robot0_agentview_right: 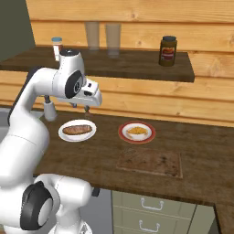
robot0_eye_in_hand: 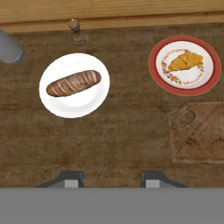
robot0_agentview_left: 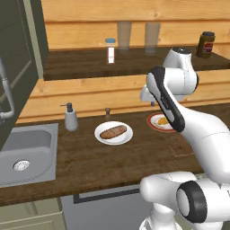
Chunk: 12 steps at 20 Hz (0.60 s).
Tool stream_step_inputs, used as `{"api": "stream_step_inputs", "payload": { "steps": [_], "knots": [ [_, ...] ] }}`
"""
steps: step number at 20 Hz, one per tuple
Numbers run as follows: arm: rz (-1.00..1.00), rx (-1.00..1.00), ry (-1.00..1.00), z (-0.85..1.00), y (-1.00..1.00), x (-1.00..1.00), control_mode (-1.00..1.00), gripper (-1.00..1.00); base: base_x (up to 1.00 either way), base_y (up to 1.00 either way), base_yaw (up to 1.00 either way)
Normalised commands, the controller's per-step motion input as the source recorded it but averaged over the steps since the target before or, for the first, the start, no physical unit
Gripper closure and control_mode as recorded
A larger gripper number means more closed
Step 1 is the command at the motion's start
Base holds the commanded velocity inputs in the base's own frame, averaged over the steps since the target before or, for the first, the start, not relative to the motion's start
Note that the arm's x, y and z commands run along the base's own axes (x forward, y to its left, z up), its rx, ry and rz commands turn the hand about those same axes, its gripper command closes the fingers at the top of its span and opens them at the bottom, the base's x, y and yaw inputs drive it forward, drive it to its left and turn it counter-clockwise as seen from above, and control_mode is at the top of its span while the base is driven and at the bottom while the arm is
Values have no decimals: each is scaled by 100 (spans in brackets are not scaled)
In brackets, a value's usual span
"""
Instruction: From the different types of pastries on the counter, select a croissant and place it on the cutting board. Then retrieve a jar of jam from the cabinet and place it alongside the croissant on the cutting board.
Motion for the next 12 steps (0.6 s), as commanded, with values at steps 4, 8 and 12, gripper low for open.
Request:
{"api": "stream_step_inputs", "payload": {
  "steps": [4, 8, 12],
  "knots": [
    [-1, 0, -6, -55, -18, -9, -100, -100, 0, 0, 0],
    [-19, 9, -1, -95, -92, -17, -100, -100, 0, 0, 0],
    [-30, 15, 33, -52, -92, 29, -100, -100, 0, 0, 0]
  ]
}}
